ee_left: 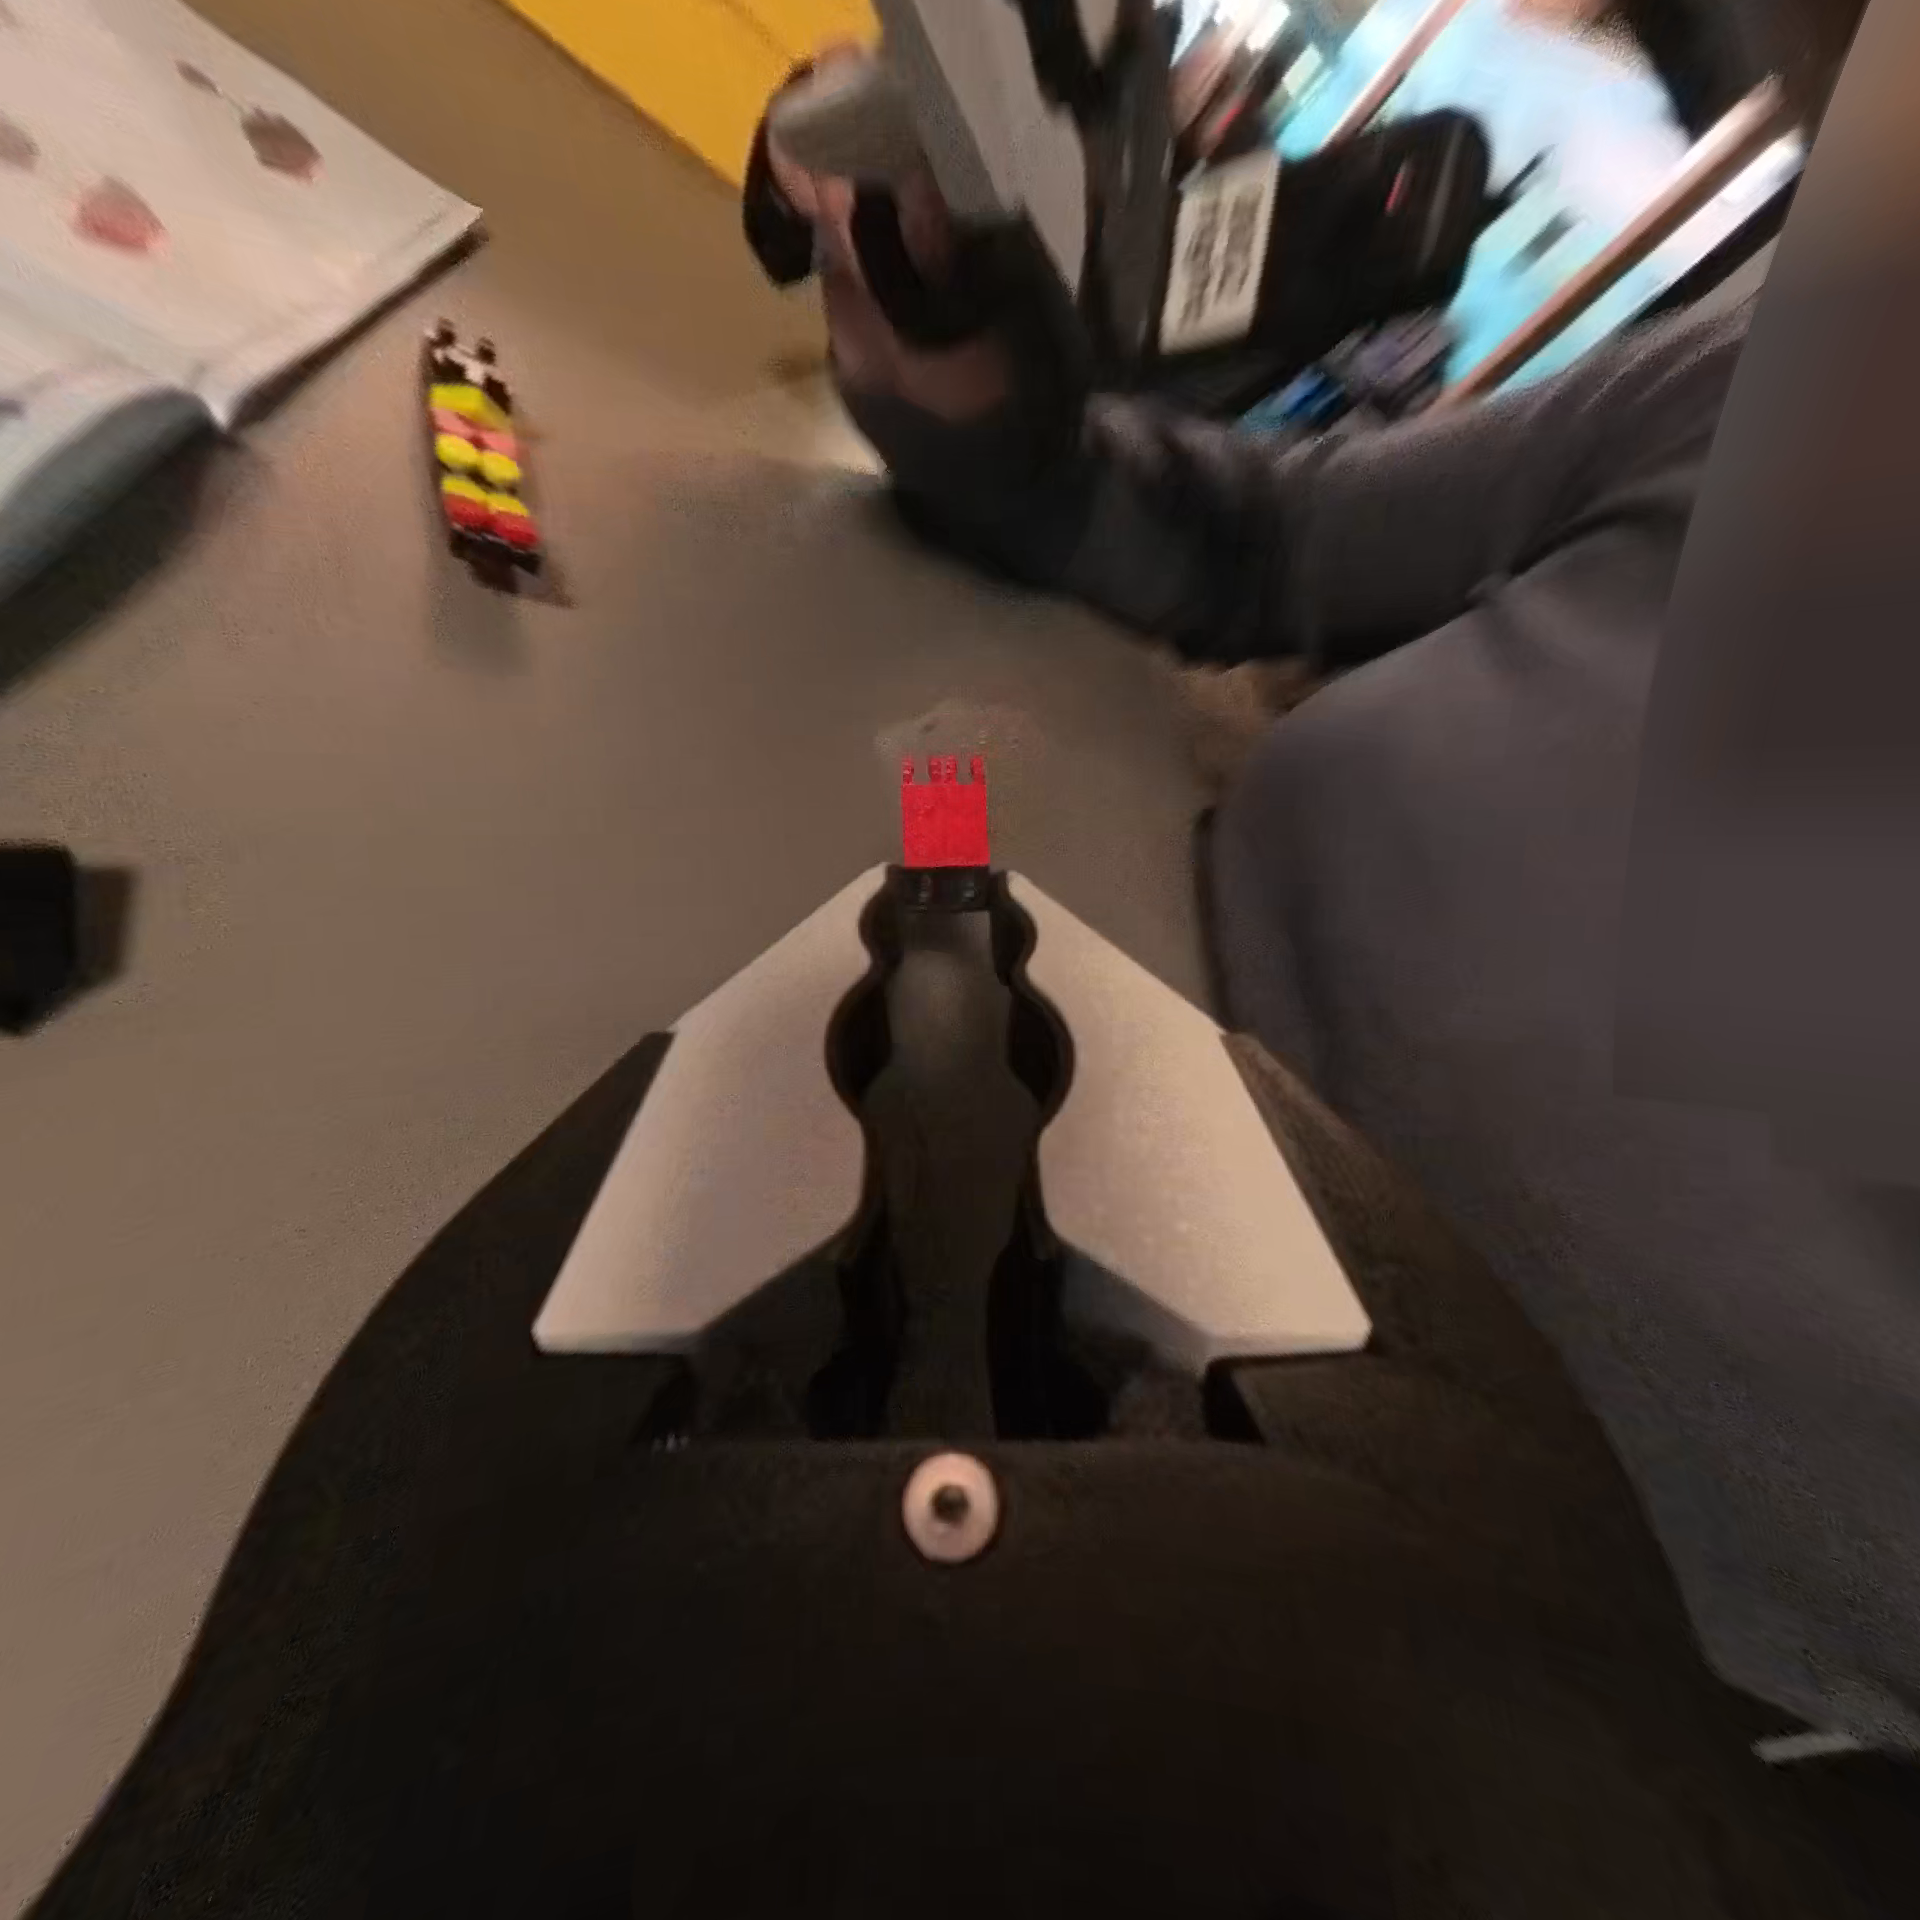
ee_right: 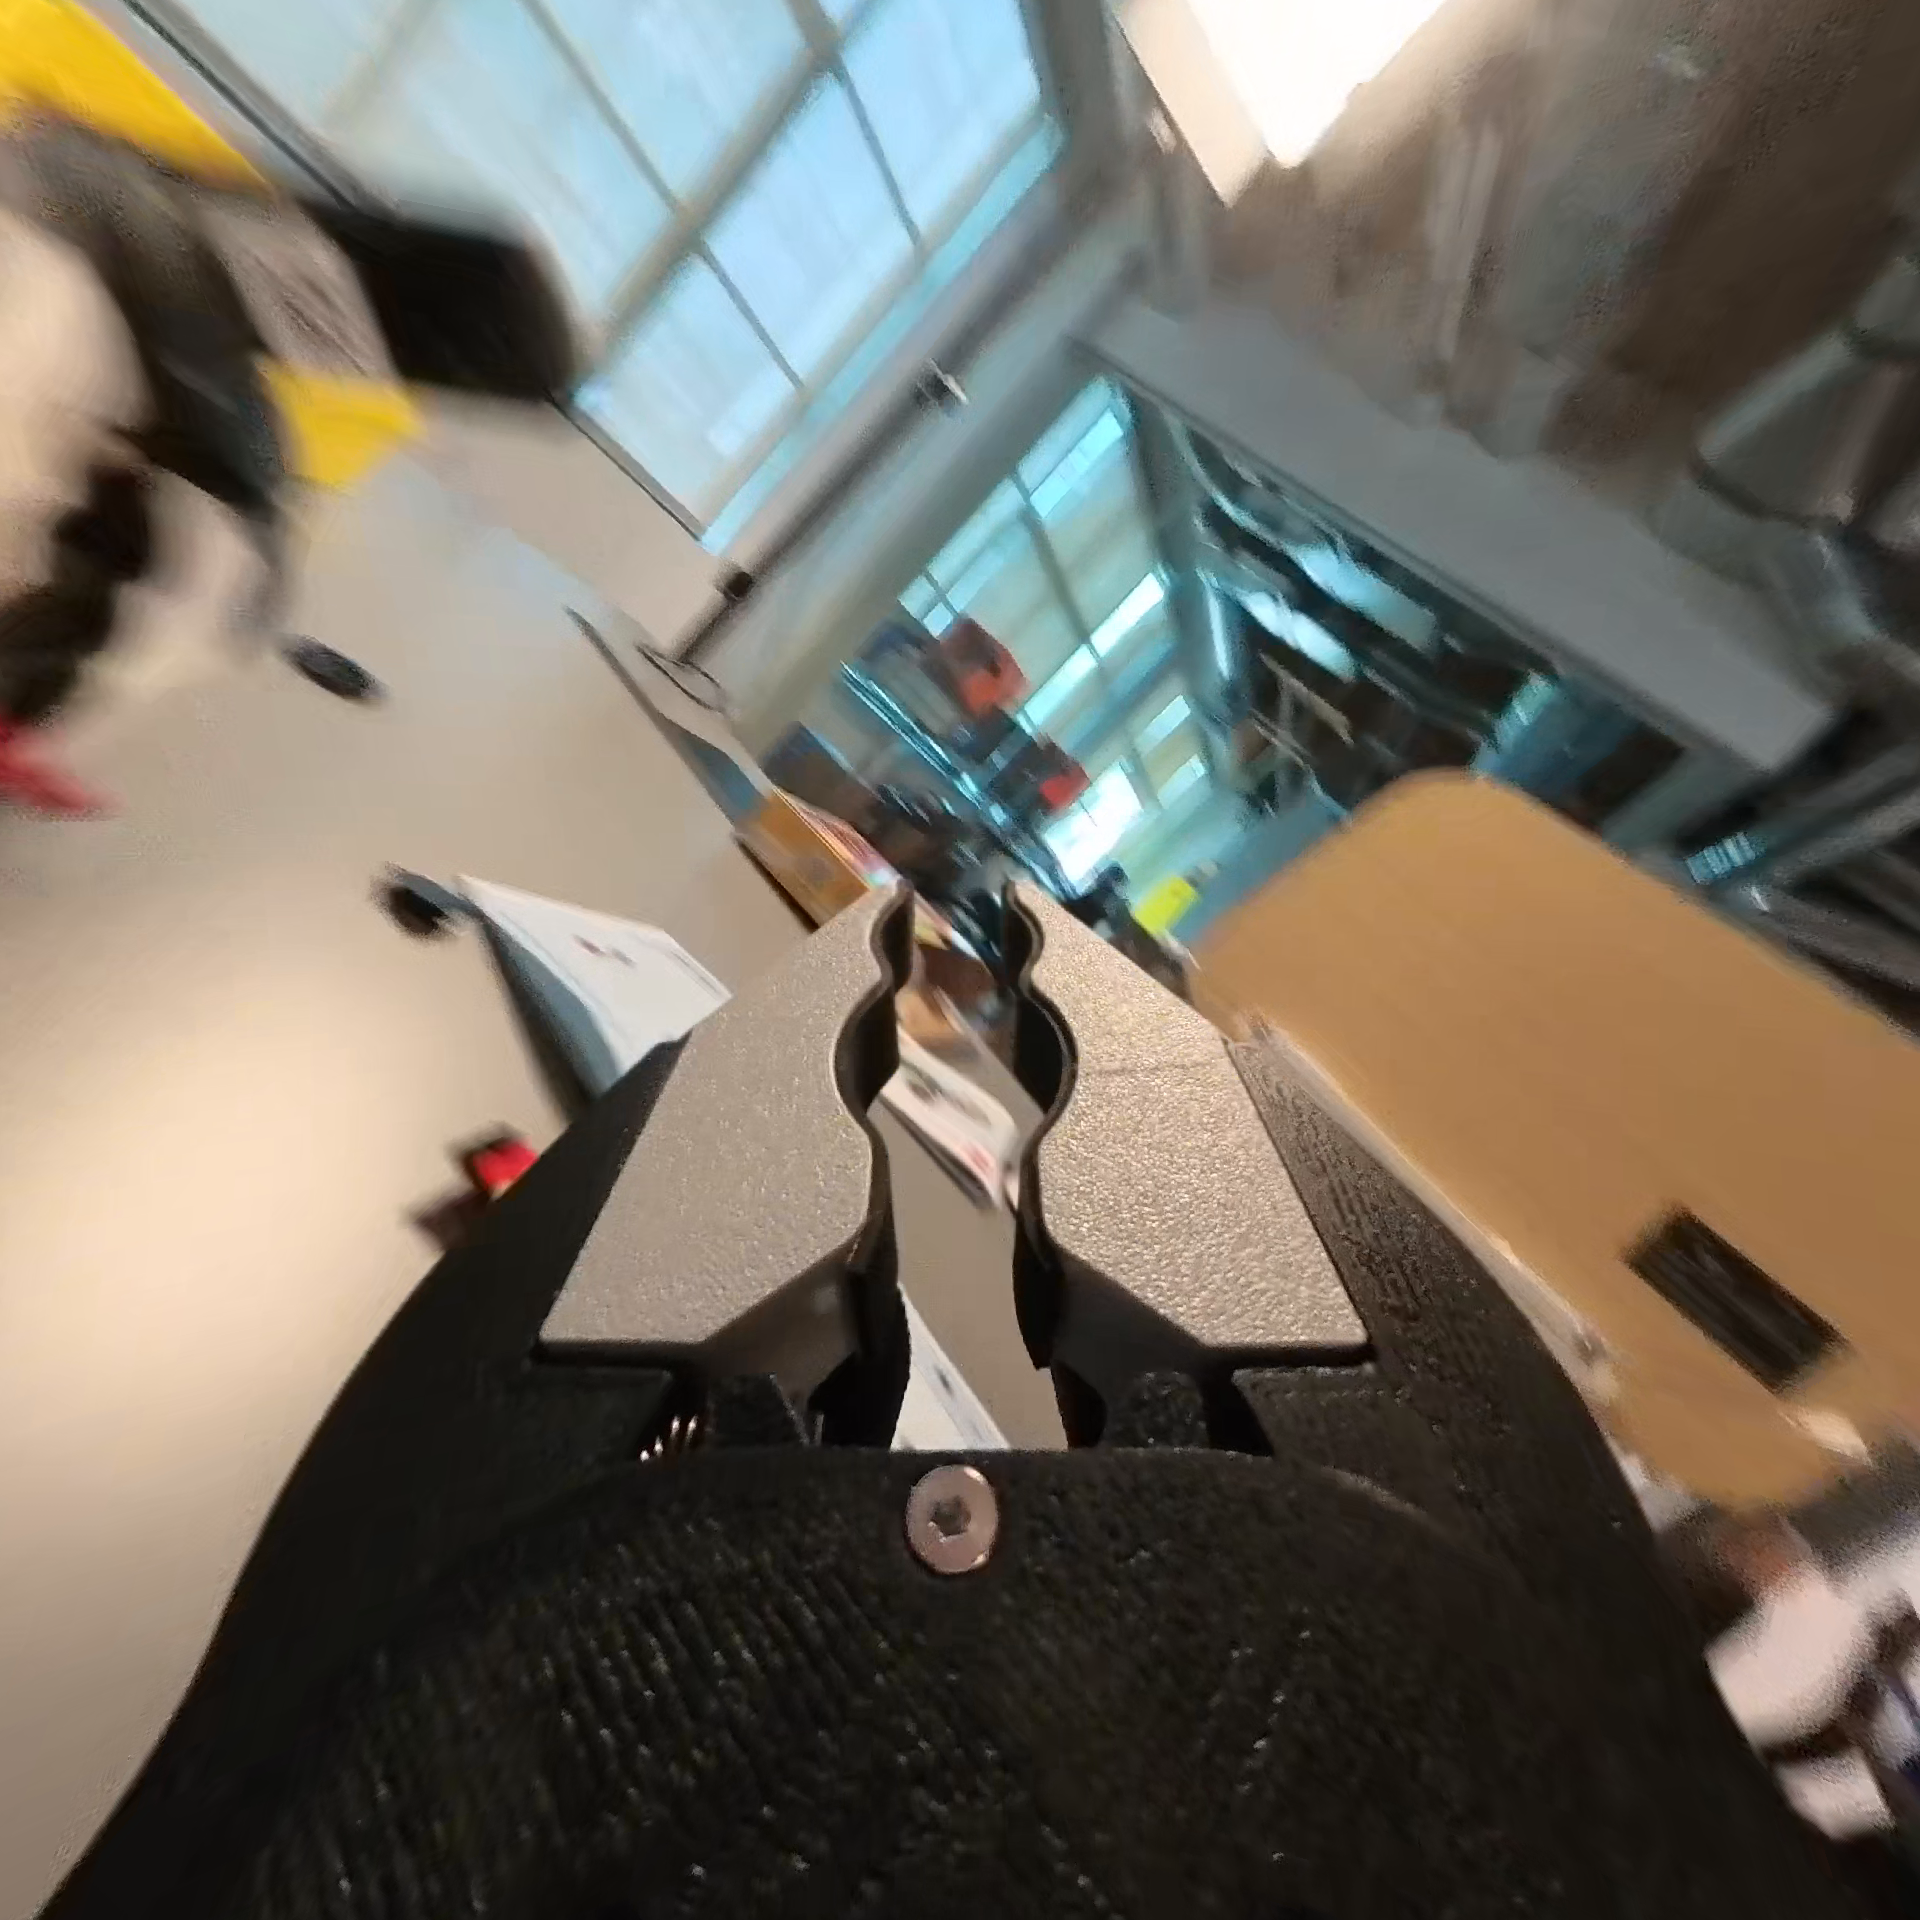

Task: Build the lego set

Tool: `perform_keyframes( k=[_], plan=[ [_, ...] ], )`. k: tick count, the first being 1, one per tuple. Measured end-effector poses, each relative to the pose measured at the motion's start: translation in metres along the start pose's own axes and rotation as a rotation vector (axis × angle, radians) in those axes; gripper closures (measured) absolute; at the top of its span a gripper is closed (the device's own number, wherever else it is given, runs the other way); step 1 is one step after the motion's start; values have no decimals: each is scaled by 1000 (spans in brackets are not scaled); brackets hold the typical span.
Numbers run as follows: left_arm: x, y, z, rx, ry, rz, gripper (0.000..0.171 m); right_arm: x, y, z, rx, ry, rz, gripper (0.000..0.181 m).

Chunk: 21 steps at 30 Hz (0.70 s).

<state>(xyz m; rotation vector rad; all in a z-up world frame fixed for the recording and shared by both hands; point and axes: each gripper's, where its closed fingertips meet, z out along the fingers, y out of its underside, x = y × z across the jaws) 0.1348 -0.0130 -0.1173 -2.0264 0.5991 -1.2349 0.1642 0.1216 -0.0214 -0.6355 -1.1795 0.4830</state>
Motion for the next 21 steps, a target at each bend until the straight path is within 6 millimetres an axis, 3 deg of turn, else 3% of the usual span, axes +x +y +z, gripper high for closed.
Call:
perform_keyframes(
  k=[4, 7, 21],
  plan=[
    [-14, 7, 14, -87, -265, 248, 156, 34, 31, -6, -81, 89, 71, 167],
    [-24, 8, 12, -111, -365, 308, 156, 44, 44, -10, -116, 115, 97, 167],
    [-45, 20, 6, -215, -501, 358, 156, 37, 54, -7, -153, 78, 118, 168]
  ],
)
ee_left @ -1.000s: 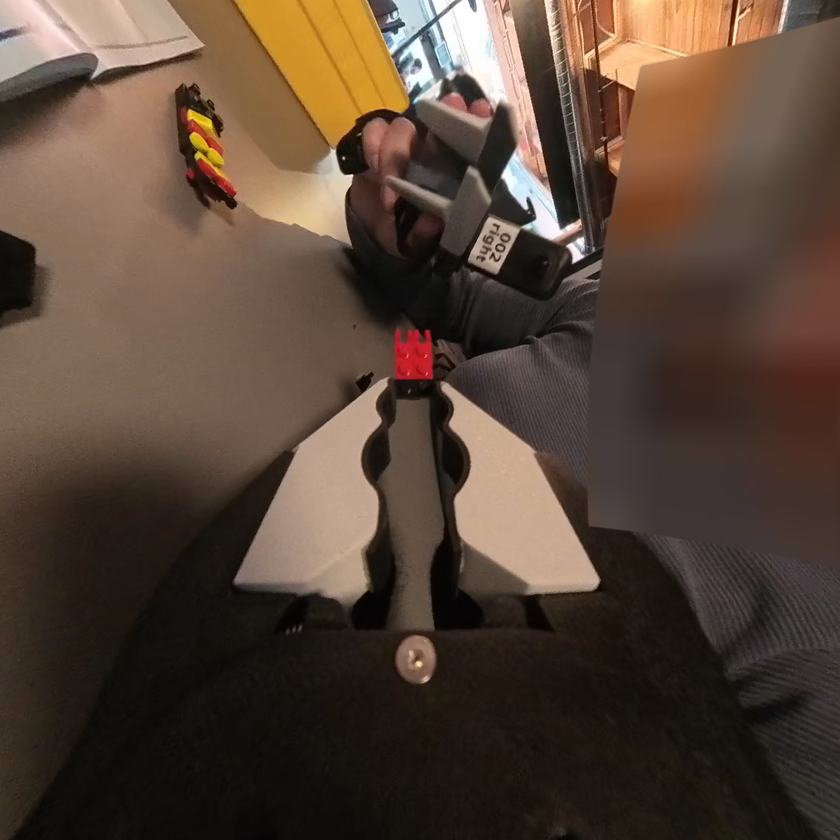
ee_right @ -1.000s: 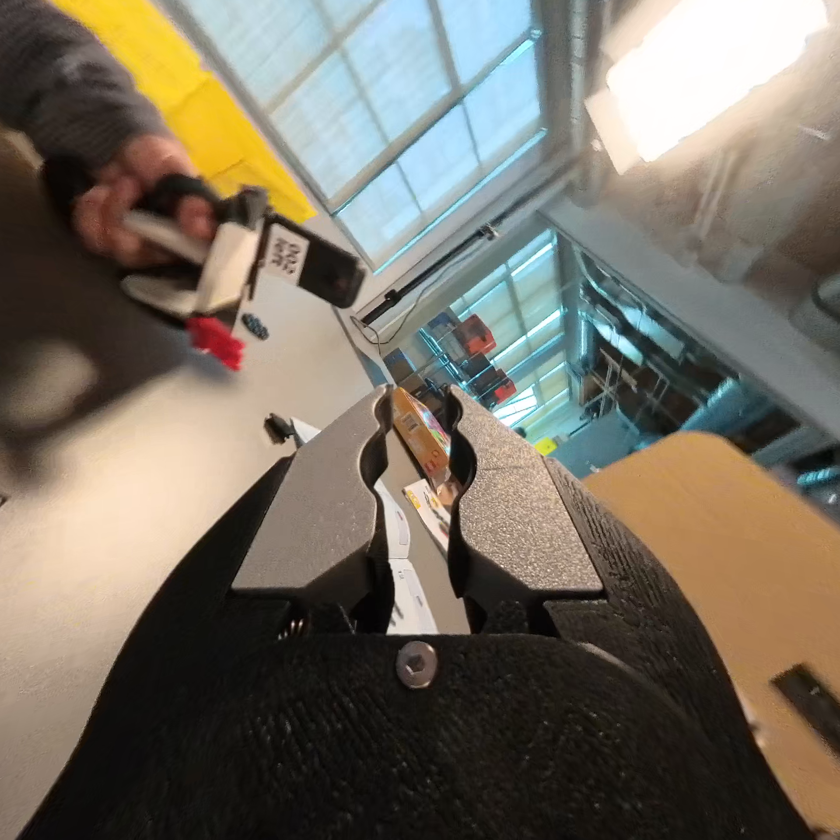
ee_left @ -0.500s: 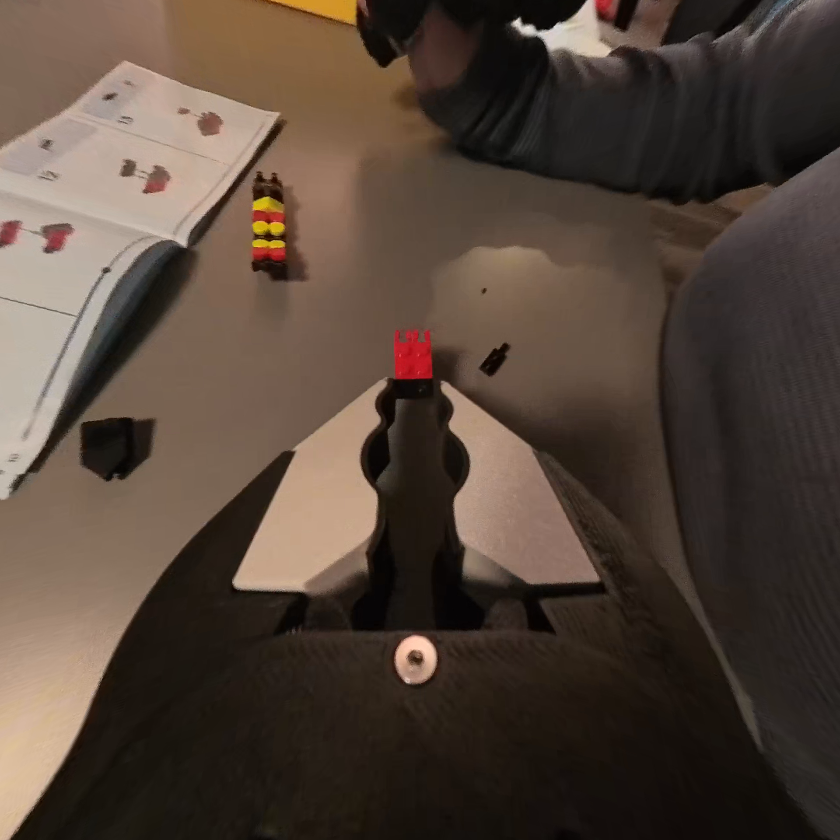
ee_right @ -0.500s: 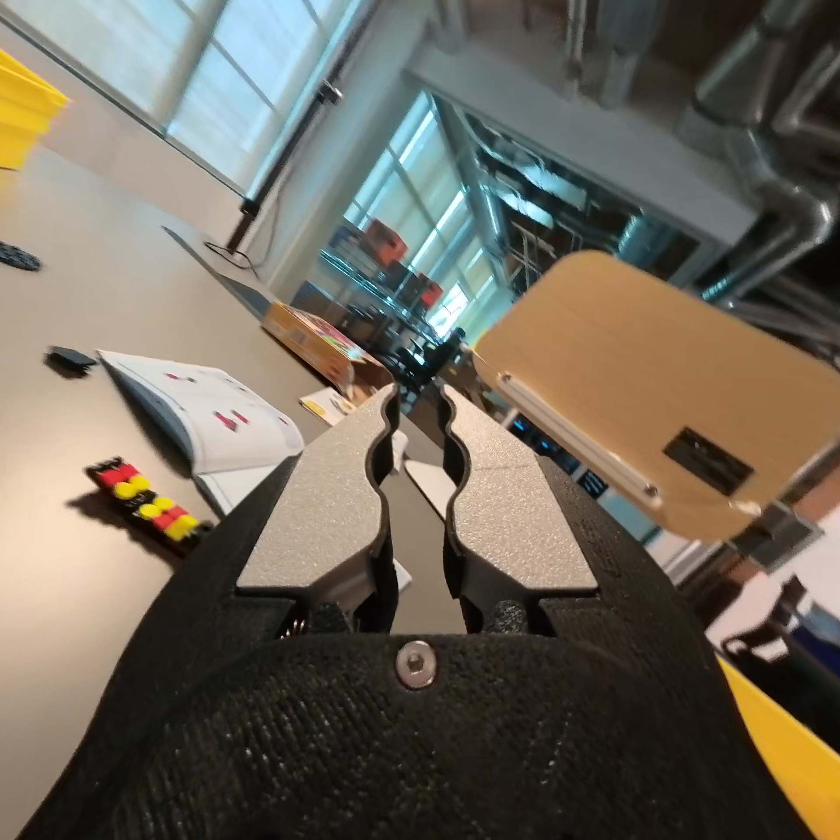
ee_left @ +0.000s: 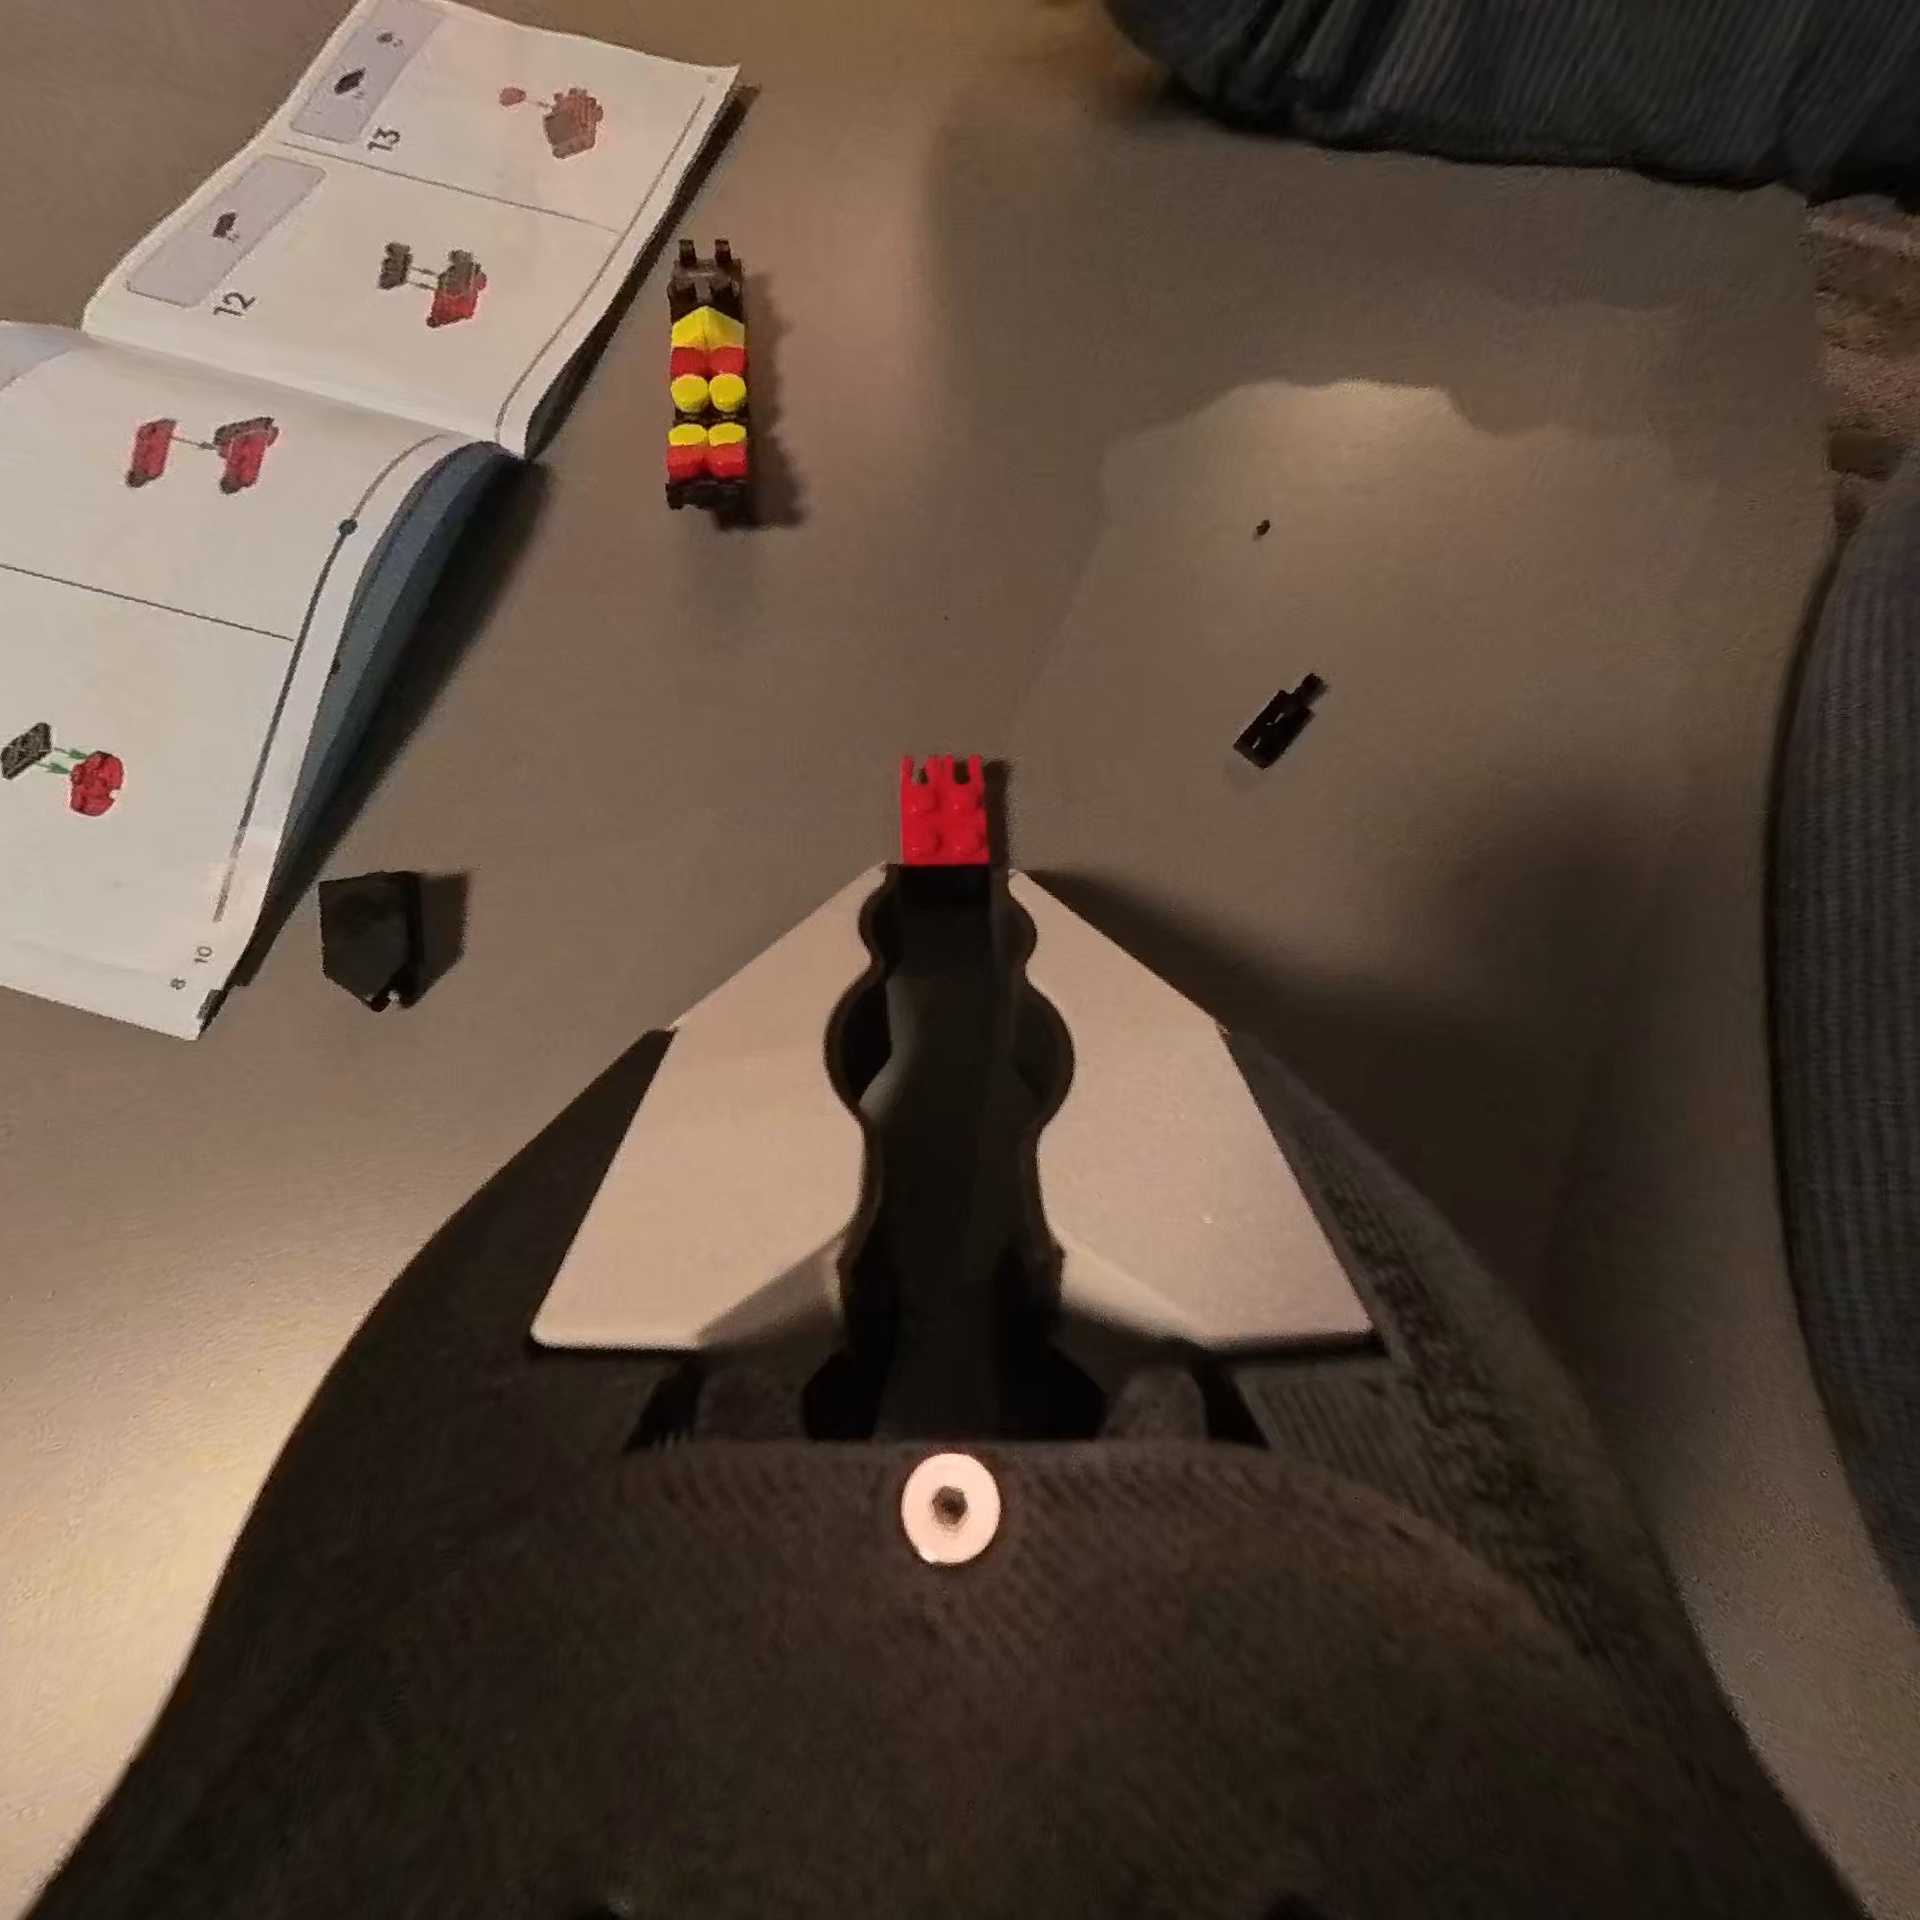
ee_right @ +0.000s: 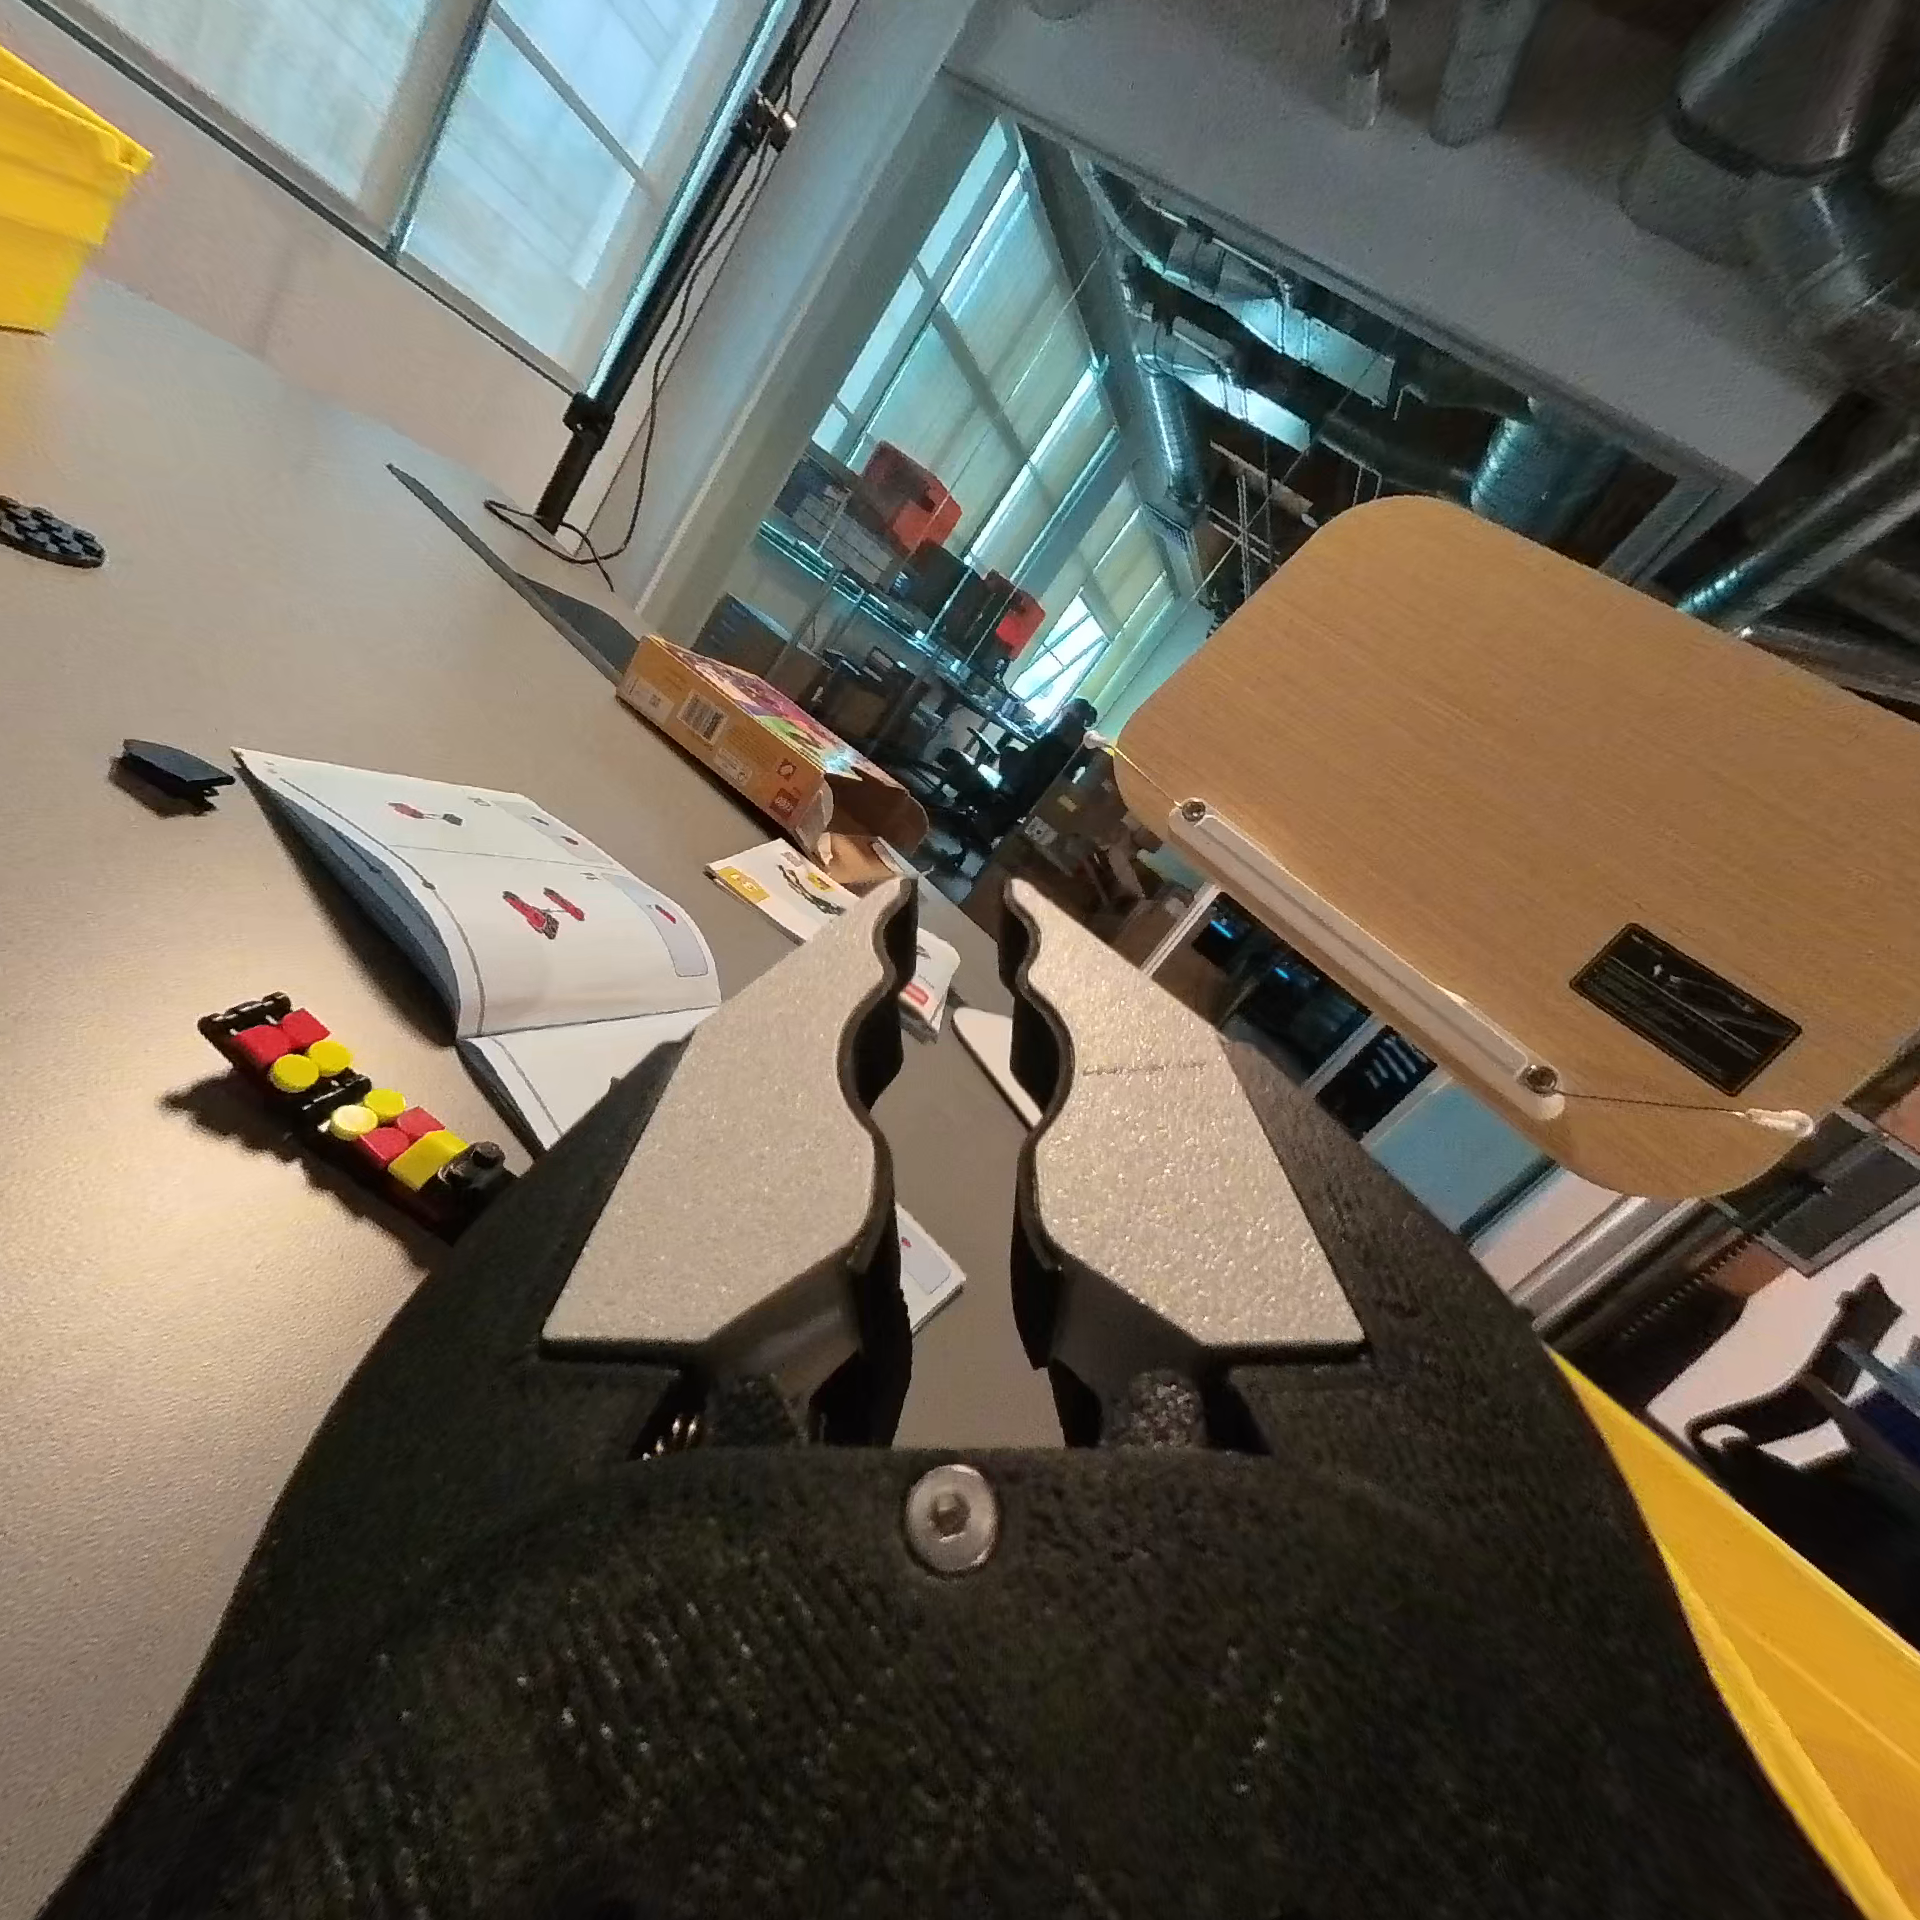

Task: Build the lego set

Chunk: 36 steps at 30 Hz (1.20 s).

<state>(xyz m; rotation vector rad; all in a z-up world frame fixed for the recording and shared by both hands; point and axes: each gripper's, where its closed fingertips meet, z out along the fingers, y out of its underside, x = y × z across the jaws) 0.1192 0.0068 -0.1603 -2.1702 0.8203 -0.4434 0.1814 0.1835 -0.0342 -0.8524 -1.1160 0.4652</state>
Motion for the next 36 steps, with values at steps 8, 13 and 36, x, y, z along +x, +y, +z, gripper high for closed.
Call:
perform_keyframes(
  k=[8, 13, 36],
  plan=[
    [0, 0, -1, 2, 15, -13, 154, 0, 9, 2, -39, -8, 38, 168],
    [1, 0, -1, 5, 27, -21, 147, -5, 10, 4, -48, -34, 27, 169],
    [-15, -2, -5, 27, -40, -52, 120, -6, 9, 4, -48, -32, 12, 171]
  ],
)
